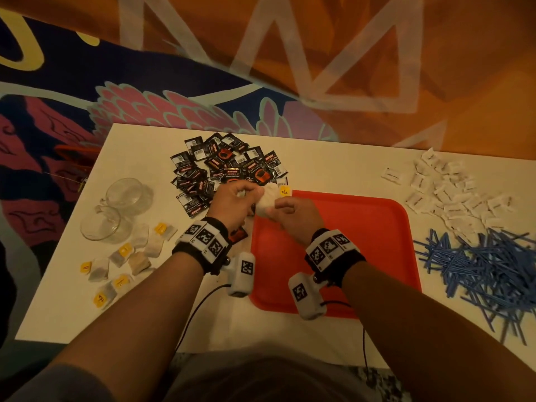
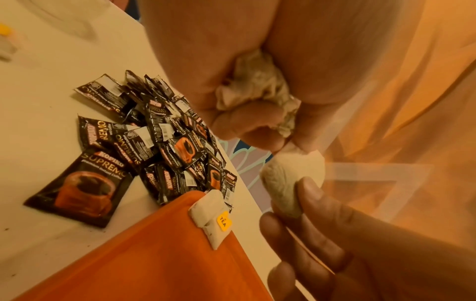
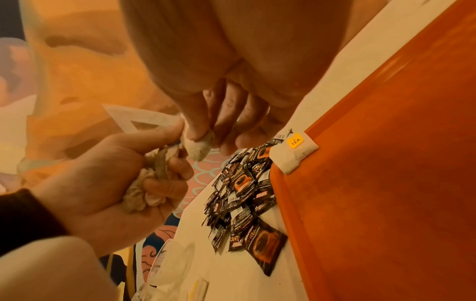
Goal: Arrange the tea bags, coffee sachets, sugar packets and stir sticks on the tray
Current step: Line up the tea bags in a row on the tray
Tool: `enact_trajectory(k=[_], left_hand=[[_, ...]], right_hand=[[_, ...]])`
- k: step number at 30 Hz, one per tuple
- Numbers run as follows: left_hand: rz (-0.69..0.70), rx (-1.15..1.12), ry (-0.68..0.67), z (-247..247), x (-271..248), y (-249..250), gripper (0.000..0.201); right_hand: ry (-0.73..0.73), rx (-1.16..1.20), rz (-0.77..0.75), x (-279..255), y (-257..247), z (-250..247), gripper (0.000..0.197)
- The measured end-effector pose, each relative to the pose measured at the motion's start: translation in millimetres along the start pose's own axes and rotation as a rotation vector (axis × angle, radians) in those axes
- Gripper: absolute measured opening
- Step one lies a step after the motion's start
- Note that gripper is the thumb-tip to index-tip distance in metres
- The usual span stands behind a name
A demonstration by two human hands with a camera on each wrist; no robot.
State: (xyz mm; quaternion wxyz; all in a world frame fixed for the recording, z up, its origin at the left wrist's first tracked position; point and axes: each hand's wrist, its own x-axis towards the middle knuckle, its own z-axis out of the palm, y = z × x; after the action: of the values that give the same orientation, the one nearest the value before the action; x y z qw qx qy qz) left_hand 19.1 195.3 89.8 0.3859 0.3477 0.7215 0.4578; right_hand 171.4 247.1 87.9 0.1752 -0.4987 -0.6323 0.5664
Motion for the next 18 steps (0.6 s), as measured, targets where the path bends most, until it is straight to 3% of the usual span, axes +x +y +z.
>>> enact_trajectory(k=[7,11,18], left_hand=[[-0.235,0.121,0.008,-3,6,-24,0.009],[-0.290,0.095,0.013,-15,-2,-39,0.010],[-0.352,-0.015,0.059,-32,-5,-61,0.011]], right_hand=[[0.004,-0.249,0.184,28,43,4,0.021],[-0.025,-0.357,0.331,44,58,8,0.026],[-0.005,-0.329,0.421,77,56,12,0.027]])
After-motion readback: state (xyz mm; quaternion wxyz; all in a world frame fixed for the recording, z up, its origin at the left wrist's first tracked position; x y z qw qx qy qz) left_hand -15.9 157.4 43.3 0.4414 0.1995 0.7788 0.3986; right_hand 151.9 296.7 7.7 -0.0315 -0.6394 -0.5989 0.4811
